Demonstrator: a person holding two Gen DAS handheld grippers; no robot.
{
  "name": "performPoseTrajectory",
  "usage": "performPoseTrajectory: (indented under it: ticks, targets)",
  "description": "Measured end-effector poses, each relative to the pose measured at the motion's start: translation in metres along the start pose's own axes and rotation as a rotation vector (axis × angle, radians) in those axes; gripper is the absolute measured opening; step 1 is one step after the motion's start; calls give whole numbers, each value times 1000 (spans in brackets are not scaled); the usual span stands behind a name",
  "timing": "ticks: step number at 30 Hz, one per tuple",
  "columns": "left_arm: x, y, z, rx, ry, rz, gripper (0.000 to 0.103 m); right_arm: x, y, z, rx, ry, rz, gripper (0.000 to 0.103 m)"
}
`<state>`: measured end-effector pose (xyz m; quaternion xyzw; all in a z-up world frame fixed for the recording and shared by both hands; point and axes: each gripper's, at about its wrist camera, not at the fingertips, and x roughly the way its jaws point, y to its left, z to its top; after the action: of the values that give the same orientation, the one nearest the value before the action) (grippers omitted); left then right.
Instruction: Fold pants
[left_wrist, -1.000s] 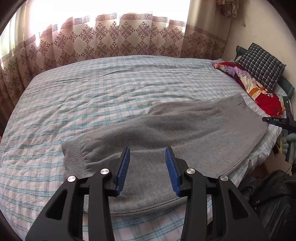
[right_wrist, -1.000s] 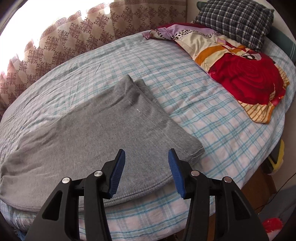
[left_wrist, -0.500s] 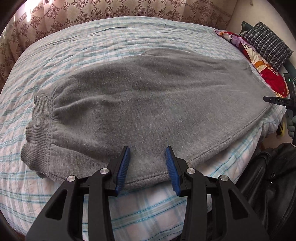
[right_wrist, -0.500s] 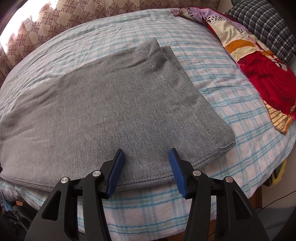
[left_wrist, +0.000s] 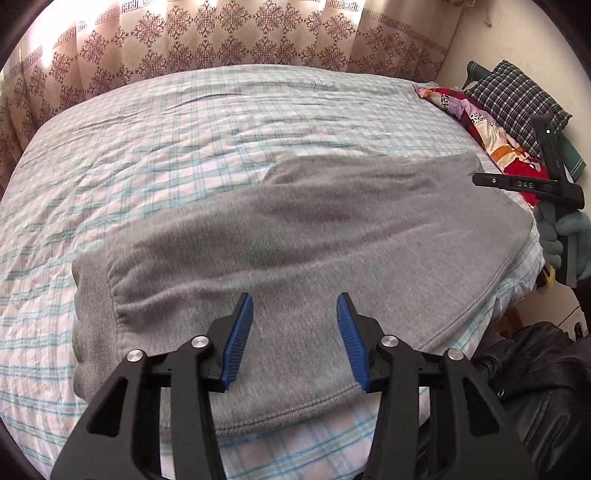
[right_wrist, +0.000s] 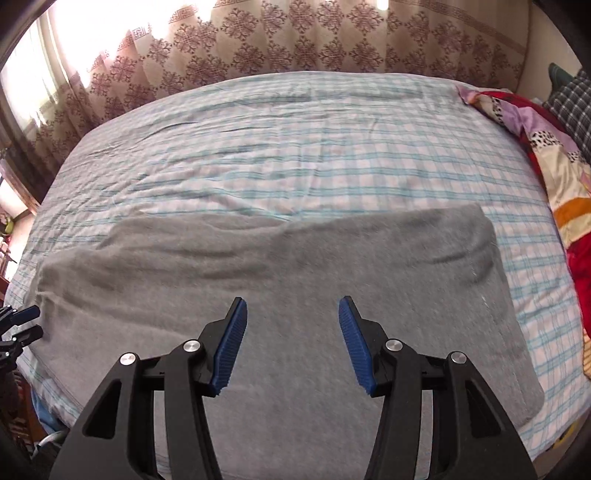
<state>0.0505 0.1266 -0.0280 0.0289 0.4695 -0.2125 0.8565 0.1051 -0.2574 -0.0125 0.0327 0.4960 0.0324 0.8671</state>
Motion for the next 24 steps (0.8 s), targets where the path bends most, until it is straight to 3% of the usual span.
performPoseTrajectory:
  ticks: [5,11,15,21,23,24]
  targets:
    - [8,5,25,-52,-48,-26,55,35,65,41,-85,3,89,52]
    - [35,28,28,-126,-3,0,55,88,130,78,-163,75,210,55]
    - [48,43,17,-172,49,9,55,125,155,95,-173,133,252,55]
    - [55,49,3,-176,77,-2,55,171,171,99,-99,275,401,57]
    - [56,52,-1,-184,81,-7,55,172,178,97,-129,273,401,40]
    - [55,53,-2,-185,80,-10,55,170,182,96,-157,263,394,37]
